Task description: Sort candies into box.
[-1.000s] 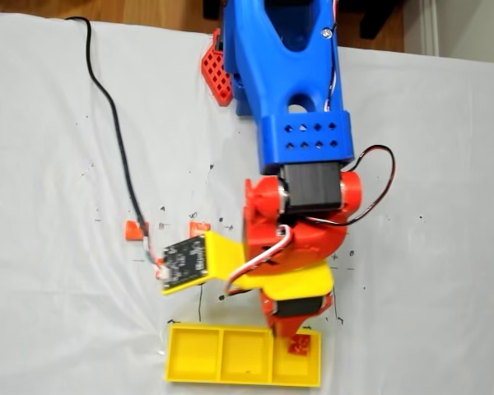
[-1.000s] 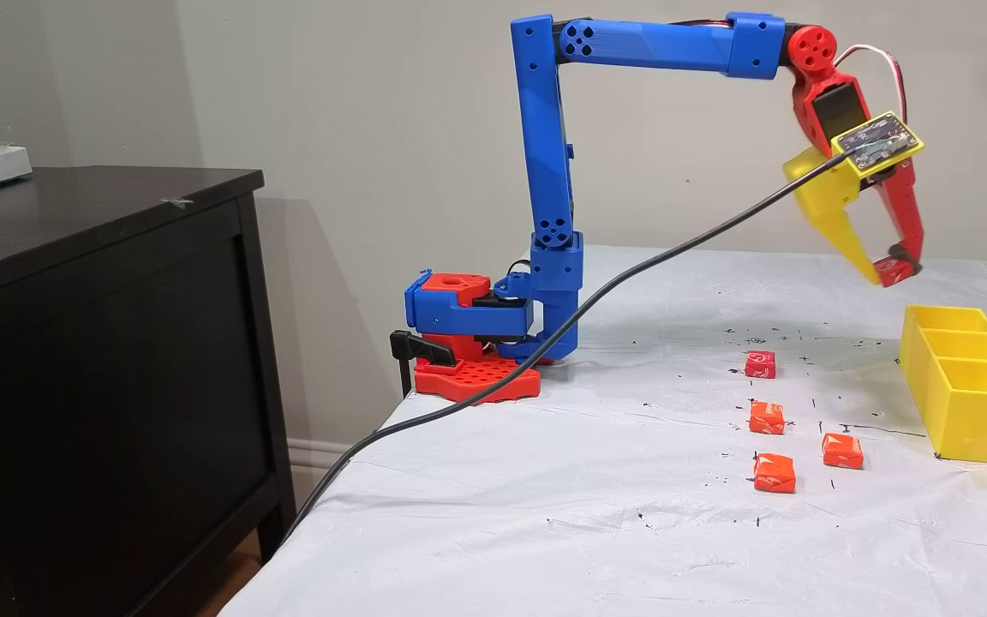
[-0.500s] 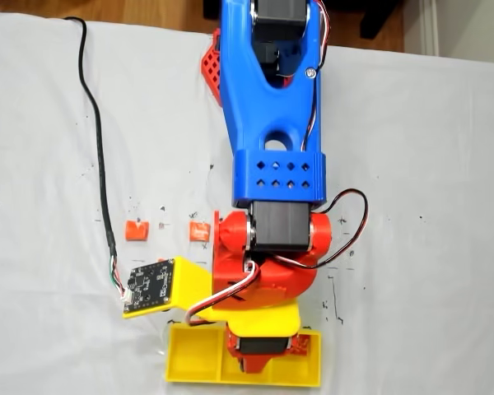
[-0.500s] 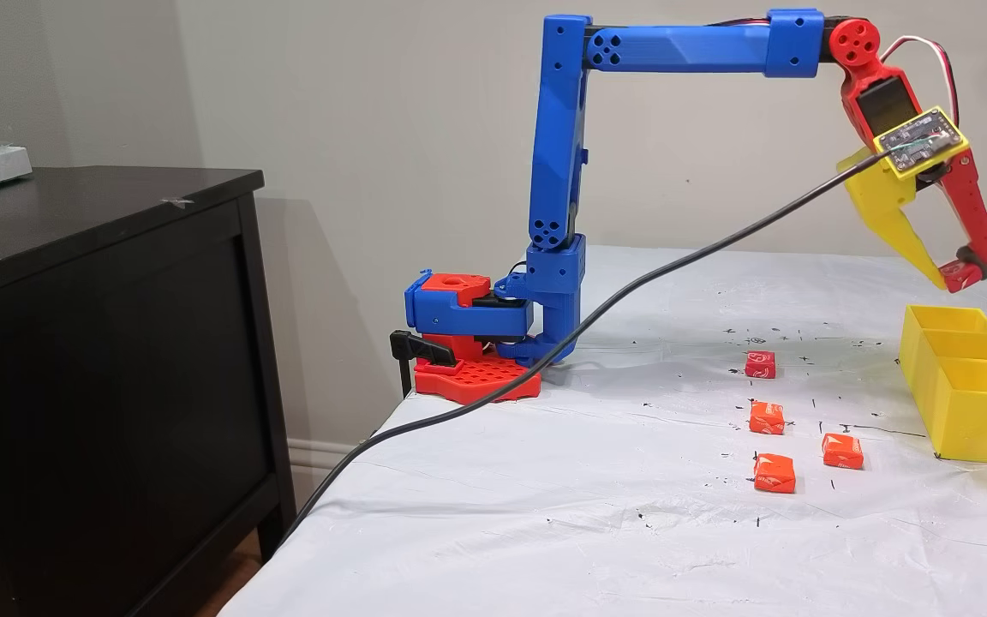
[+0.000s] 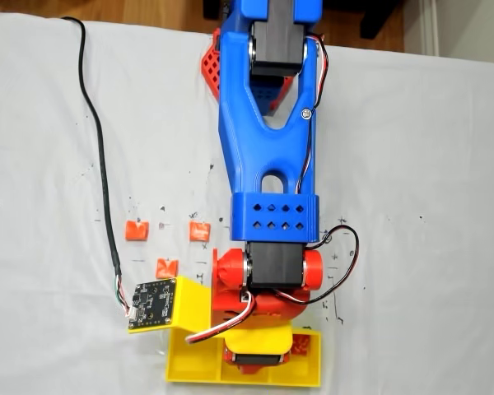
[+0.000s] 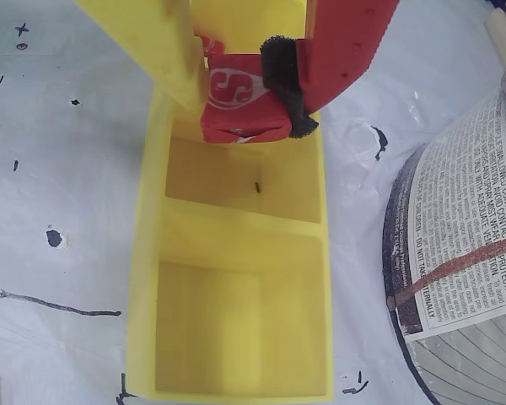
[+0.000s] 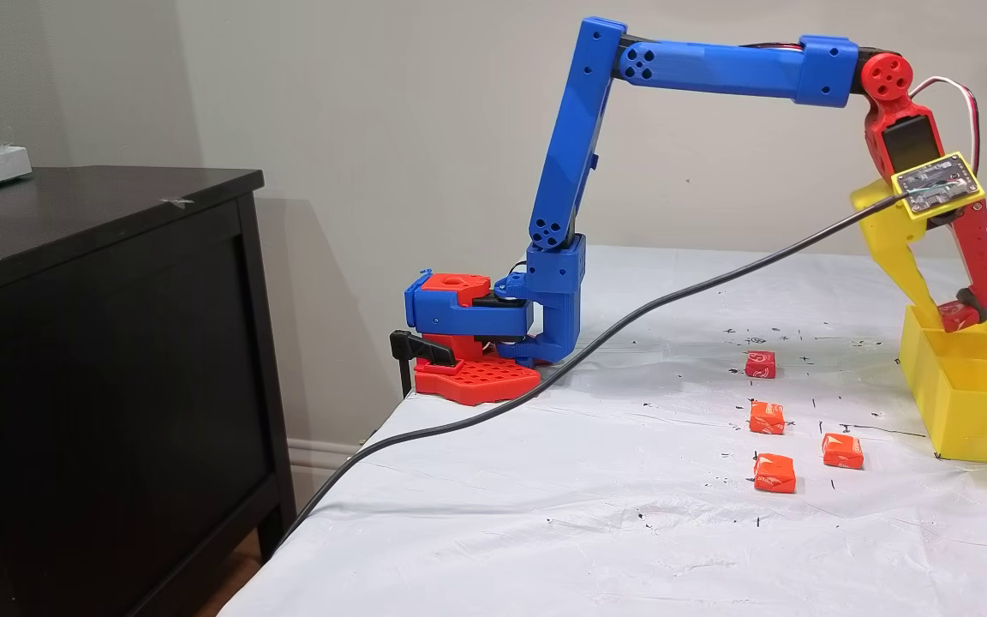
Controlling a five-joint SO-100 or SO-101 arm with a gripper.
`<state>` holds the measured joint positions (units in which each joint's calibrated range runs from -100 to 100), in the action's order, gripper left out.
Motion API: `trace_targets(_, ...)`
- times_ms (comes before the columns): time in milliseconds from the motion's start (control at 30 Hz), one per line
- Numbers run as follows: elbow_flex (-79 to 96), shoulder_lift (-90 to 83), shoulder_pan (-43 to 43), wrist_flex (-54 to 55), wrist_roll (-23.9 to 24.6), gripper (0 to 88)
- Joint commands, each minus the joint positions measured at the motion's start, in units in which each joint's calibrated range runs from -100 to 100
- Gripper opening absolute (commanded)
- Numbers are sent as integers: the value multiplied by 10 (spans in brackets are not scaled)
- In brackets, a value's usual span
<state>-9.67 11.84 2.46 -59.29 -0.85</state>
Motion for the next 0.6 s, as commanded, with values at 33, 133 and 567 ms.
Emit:
trace_targets(33,-51,-23,3,-12,-3,2)
trace_targets(133,-57,-18,4,-25,-4,2)
trace_targets(567,-69,-12,7,-40,0,235)
